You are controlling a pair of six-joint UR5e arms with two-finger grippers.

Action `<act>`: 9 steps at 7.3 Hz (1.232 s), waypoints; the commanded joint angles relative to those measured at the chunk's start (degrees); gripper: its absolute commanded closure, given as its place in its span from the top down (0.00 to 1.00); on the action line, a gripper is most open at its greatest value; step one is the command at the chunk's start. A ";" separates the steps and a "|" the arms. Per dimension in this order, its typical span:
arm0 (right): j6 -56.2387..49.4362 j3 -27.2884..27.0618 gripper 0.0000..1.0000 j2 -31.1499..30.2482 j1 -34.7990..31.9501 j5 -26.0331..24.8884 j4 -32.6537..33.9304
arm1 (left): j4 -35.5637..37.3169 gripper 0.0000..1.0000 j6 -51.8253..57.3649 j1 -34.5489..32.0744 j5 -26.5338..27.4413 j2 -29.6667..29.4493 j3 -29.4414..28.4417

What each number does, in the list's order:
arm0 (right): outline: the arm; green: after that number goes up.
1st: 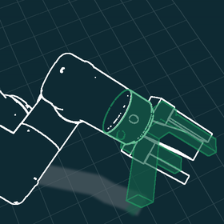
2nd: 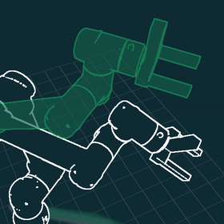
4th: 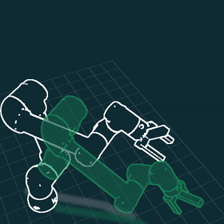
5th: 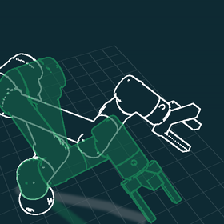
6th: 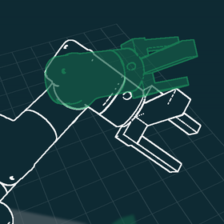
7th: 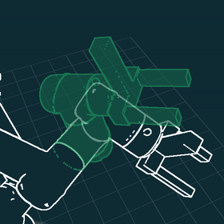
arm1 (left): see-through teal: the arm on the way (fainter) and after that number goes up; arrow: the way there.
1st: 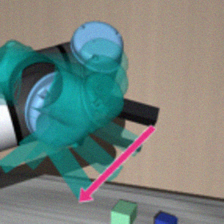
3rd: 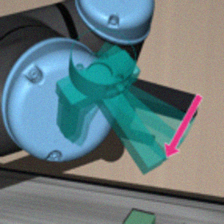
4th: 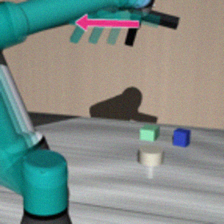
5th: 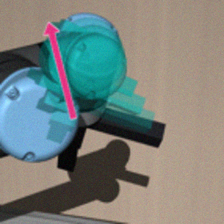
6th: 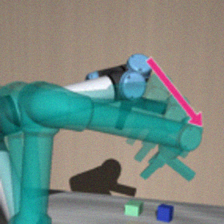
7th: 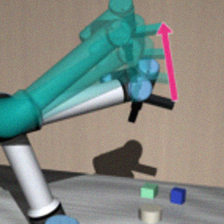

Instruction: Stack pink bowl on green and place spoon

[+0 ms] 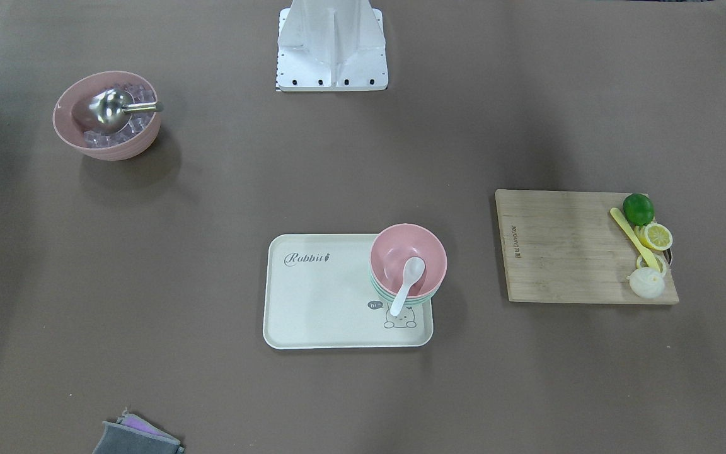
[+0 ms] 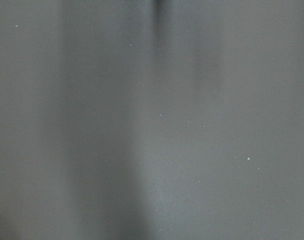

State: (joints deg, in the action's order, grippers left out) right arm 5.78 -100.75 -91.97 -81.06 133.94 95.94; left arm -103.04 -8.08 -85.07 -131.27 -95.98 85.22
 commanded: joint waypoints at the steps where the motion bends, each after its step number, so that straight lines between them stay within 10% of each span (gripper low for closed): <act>1: -4.02 3.26 1.00 0.04 -0.85 -0.61 0.48 | -0.06 0.98 0.34 -0.10 0.05 0.00 -0.06; 9: -2.70 4.16 1.00 0.39 -4.45 0.00 0.56 | 1.34 0.98 0.43 -5.72 -0.48 3.08 0.30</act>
State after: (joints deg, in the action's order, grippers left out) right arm 3.02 -96.61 -91.81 -85.46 133.94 96.43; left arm -102.34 -7.68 -89.02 -131.74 -92.93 85.46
